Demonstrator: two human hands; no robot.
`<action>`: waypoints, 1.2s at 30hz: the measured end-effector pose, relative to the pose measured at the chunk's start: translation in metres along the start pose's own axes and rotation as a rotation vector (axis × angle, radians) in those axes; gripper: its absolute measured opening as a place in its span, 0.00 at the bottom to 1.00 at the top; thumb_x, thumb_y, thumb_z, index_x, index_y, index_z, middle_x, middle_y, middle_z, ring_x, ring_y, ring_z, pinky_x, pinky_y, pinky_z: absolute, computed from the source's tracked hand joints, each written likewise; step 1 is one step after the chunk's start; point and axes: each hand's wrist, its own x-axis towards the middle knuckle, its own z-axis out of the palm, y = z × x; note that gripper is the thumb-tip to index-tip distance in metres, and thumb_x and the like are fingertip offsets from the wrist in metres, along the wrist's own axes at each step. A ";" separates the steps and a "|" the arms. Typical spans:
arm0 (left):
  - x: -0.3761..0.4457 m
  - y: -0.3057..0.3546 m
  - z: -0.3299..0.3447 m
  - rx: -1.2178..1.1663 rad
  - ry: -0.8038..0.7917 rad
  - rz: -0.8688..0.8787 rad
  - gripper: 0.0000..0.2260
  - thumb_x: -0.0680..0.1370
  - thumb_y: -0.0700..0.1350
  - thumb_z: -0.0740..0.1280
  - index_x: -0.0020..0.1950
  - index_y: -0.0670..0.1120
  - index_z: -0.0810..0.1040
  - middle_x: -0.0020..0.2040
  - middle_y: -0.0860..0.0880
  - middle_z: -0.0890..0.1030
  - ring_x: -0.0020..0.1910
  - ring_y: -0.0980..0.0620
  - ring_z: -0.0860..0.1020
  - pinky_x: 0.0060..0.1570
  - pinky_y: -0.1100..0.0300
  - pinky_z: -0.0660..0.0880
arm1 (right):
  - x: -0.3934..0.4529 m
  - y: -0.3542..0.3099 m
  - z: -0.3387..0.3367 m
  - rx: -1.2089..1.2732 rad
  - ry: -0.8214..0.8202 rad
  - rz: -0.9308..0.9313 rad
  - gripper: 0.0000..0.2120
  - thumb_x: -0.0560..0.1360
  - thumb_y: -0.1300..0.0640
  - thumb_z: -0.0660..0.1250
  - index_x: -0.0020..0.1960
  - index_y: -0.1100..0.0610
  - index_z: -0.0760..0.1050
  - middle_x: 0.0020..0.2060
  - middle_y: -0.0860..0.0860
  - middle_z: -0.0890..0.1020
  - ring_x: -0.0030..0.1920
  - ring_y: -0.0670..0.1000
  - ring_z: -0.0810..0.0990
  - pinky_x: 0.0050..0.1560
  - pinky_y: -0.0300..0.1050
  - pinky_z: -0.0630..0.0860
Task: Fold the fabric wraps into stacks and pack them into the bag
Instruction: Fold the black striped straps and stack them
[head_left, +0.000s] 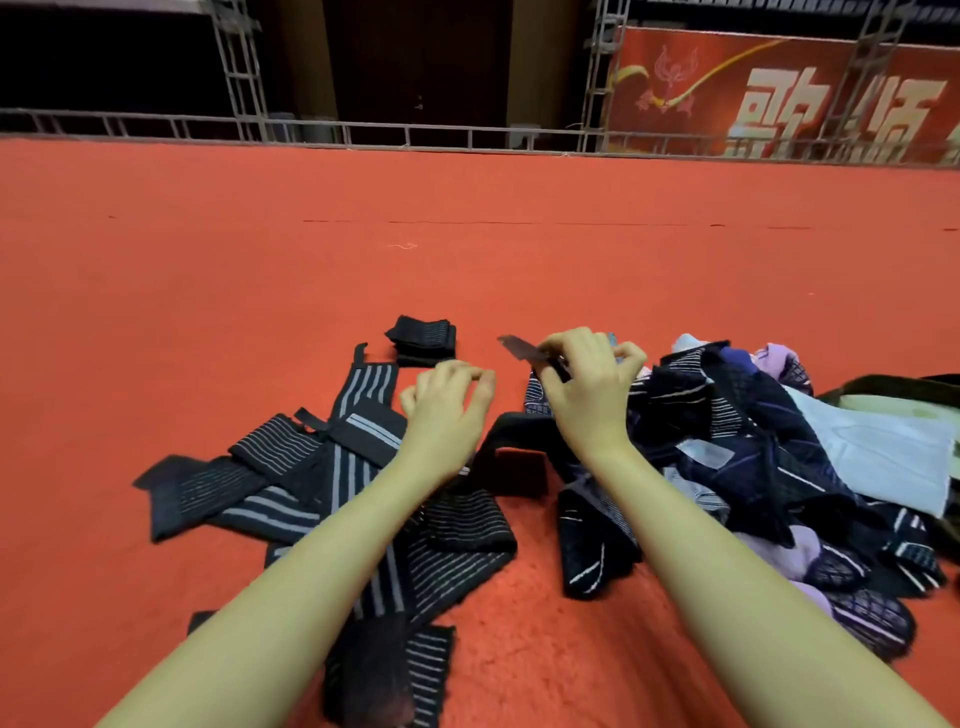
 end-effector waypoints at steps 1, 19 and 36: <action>0.006 0.004 -0.011 -0.033 0.050 -0.010 0.23 0.81 0.60 0.51 0.53 0.46 0.80 0.62 0.52 0.73 0.64 0.51 0.64 0.60 0.56 0.52 | -0.002 -0.005 0.003 -0.014 -0.022 -0.046 0.04 0.68 0.60 0.65 0.41 0.53 0.77 0.37 0.45 0.78 0.40 0.48 0.73 0.45 0.44 0.52; 0.024 -0.021 -0.064 0.147 0.149 -0.189 0.10 0.82 0.48 0.56 0.52 0.44 0.73 0.59 0.47 0.69 0.59 0.46 0.63 0.49 0.57 0.52 | -0.033 -0.005 0.008 -0.118 -0.341 0.093 0.09 0.71 0.49 0.71 0.48 0.53 0.80 0.45 0.48 0.79 0.48 0.56 0.76 0.46 0.43 0.49; 0.026 -0.125 -0.056 0.429 0.230 -0.227 0.12 0.82 0.47 0.57 0.56 0.41 0.74 0.56 0.44 0.72 0.56 0.42 0.67 0.54 0.52 0.57 | -0.056 -0.038 0.087 -0.009 -0.662 0.244 0.20 0.77 0.41 0.61 0.68 0.44 0.70 0.58 0.44 0.77 0.60 0.51 0.69 0.52 0.47 0.53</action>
